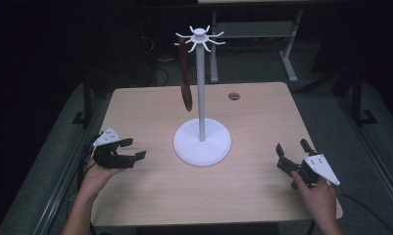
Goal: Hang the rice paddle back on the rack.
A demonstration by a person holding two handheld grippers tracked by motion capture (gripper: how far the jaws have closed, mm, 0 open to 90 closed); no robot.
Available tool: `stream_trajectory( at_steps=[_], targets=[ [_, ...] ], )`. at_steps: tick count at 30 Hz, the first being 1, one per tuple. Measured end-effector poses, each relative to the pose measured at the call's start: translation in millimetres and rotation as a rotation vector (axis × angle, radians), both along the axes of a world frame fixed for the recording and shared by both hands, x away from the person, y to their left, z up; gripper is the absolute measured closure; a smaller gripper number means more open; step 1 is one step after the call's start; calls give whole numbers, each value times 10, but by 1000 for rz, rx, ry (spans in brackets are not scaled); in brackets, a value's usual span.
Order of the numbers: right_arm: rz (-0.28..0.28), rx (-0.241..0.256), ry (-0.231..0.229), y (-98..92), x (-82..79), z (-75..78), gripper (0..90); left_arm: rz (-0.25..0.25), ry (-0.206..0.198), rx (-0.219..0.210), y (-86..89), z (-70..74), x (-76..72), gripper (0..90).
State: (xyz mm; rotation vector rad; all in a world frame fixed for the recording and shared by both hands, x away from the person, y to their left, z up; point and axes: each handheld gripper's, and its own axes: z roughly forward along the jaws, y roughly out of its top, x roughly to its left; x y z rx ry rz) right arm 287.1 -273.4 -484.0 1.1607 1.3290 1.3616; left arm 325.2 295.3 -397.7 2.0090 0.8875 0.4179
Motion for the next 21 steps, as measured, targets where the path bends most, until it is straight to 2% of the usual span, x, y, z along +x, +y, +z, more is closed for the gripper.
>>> stream_trajectory(
  at_steps=[5, 21],
  targets=[
    [0, 0, 0, 1, 0, 0, 132, 22, 8, 0, 34, -103, -59, 240],
    [1, 0, 0, 6, -3, 0, 132, 52, 66, 61, 173, -452, -256, 240]
  ],
)
